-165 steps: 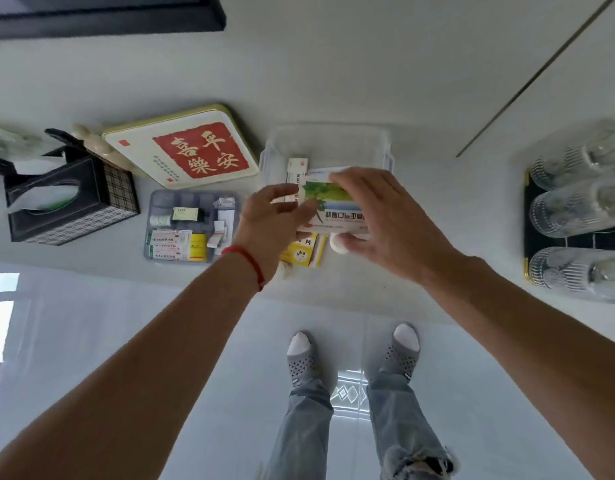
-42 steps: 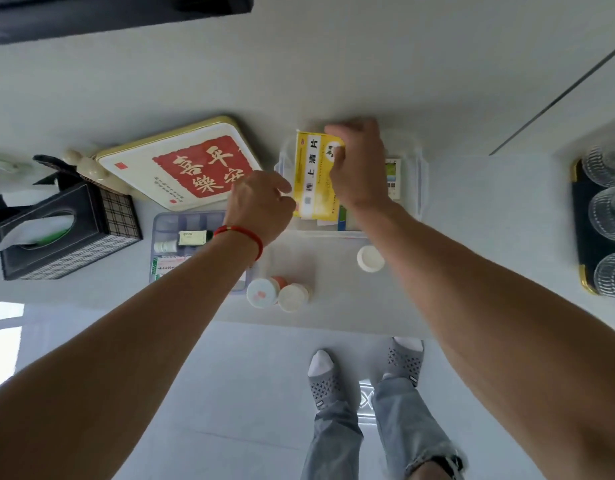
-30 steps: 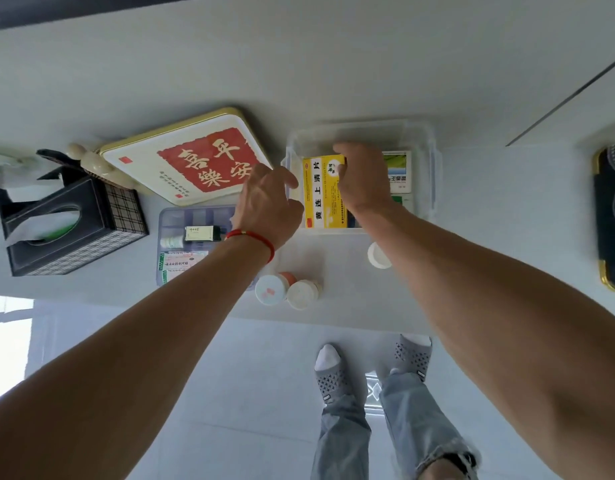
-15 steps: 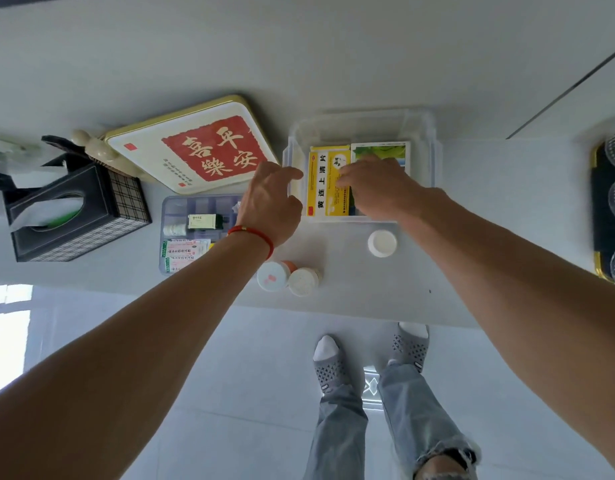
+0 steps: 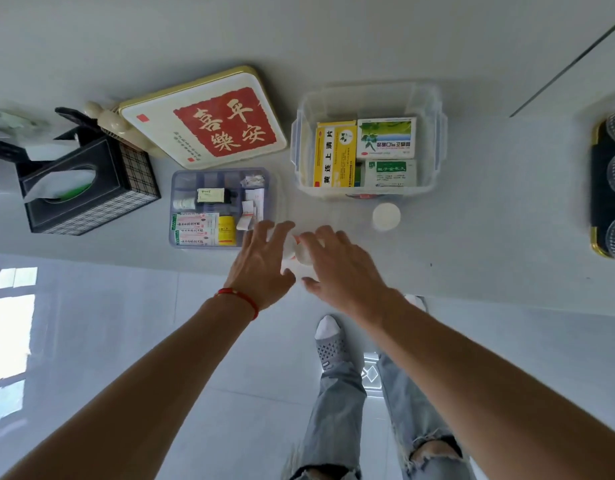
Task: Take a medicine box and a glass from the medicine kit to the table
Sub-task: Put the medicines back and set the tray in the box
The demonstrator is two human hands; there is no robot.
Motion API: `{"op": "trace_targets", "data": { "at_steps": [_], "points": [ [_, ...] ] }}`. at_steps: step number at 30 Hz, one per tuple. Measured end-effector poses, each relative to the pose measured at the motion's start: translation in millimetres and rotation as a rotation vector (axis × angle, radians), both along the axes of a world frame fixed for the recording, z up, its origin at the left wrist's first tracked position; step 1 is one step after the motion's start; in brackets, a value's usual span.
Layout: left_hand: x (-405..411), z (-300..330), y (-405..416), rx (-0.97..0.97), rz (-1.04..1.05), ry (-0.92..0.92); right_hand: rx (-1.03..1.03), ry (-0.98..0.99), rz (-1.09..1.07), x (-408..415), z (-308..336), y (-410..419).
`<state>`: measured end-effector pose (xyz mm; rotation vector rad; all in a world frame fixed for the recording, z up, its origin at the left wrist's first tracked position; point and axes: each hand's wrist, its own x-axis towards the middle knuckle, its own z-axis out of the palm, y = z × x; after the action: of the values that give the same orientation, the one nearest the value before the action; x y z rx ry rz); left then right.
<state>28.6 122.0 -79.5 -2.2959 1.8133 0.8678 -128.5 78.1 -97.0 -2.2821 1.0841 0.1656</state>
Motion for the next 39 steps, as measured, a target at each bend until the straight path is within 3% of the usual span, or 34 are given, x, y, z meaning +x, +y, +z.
{"op": "trace_targets", "data": {
  "at_steps": [8,13,16,19,21,24,28,31,34,39],
  "points": [
    [-1,-9,-13,-0.085,0.103,0.104,-0.121,-0.101,-0.050,-1,-10,1],
    [-1,37,-39,-0.079,0.232,0.304,0.163,-0.383,-0.362,-29,34,-29],
    [-5,66,-74,-0.098,0.418,0.486,0.290,-0.560,-0.595,-45,59,-66],
    [-12,75,-123,-0.107,0.682,0.738,0.308,-0.605,-0.818,-50,67,-113],
    [-17,72,-154,-0.069,0.735,0.816,0.319,-0.569,-0.887,-47,62,-144],
    [-30,55,-194,0.033,0.646,0.669,0.300,-0.414,-0.873,-38,39,-180],
    [-46,26,-223,0.150,0.355,0.206,0.348,-0.247,-0.817,-19,1,-201],
    [-49,1,-227,0.135,0.205,-0.022,0.402,-0.221,-0.853,-10,-21,-202],
    [-49,-12,-225,0.002,0.177,-0.154,0.384,-0.271,-0.880,-3,-32,-198],
    [-52,-13,-206,-0.193,0.099,-0.188,0.341,-0.257,-0.822,2,-26,-187]
  ]
}}
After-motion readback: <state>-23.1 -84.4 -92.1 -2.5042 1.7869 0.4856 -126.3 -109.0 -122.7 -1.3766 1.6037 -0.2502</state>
